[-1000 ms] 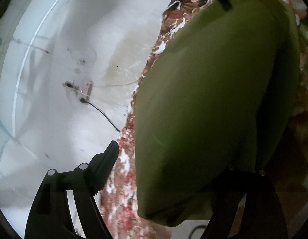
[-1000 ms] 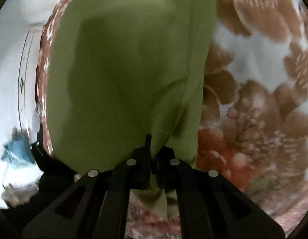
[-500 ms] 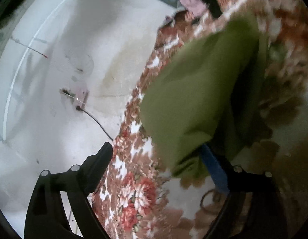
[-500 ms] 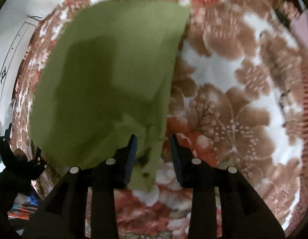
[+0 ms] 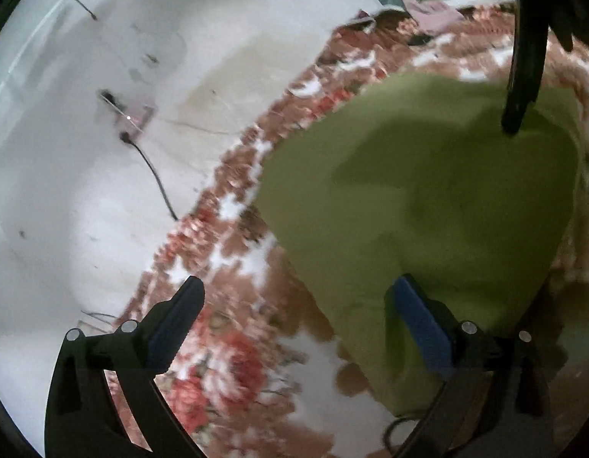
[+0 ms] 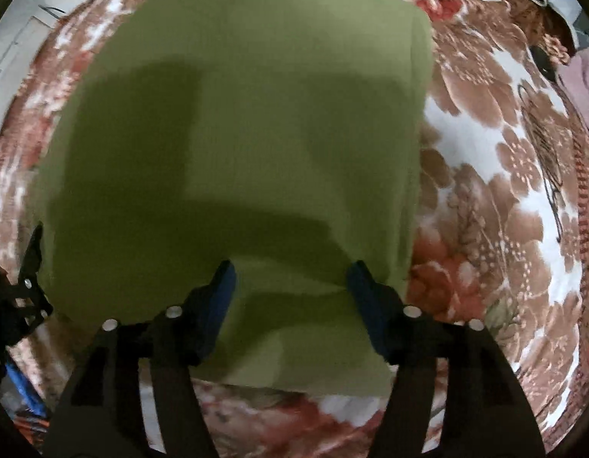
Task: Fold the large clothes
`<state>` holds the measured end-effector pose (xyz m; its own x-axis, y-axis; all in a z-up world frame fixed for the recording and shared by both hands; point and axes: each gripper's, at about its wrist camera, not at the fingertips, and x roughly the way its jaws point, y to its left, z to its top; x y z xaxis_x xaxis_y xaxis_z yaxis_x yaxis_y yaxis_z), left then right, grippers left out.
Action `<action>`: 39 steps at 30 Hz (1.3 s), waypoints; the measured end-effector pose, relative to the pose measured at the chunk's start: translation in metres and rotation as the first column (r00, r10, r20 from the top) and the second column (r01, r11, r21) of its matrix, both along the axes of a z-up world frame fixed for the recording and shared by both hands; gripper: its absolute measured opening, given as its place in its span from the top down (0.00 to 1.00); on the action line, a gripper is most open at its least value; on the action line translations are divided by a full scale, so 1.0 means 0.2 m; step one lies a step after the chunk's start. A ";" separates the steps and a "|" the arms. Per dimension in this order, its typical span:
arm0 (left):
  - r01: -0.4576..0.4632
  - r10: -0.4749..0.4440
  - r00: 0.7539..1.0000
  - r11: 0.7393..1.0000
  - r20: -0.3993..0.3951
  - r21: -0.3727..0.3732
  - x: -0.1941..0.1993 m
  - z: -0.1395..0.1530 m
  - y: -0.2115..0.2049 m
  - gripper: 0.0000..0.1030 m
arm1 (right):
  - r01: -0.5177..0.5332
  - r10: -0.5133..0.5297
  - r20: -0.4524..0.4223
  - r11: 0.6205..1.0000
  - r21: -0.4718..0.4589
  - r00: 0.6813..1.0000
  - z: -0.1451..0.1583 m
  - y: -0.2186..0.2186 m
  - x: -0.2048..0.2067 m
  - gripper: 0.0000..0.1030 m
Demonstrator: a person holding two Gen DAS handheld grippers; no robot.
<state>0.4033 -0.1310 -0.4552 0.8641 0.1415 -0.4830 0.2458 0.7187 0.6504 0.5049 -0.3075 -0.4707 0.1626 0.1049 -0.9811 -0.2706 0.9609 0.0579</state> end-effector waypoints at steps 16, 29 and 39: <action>-0.079 0.042 0.987 0.966 -0.152 -0.244 0.16 0.16 0.16 0.05 | 0.082 -0.089 0.083 0.993 0.083 0.993 0.18 -0.20 0.03 0.23; -0.206 -0.033 0.920 0.807 -0.391 -0.553 0.60 0.06 0.06 0.05 | 0.085 -0.082 0.252 0.996 0.000 0.964 0.15 0.08 0.86 0.09; -0.261 -0.044 0.865 0.811 -0.499 -0.524 0.67 -0.14 0.08 0.04 | 0.027 -0.007 0.237 0.996 -0.081 0.971 -0.09 -0.02 0.95 0.05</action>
<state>0.5377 -0.1150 -0.4829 0.5044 -0.2048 -0.8388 0.3030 0.9517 -0.0502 0.6949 -0.3111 -0.4889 0.3920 0.0200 -0.9198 -0.2510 0.9642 -0.0860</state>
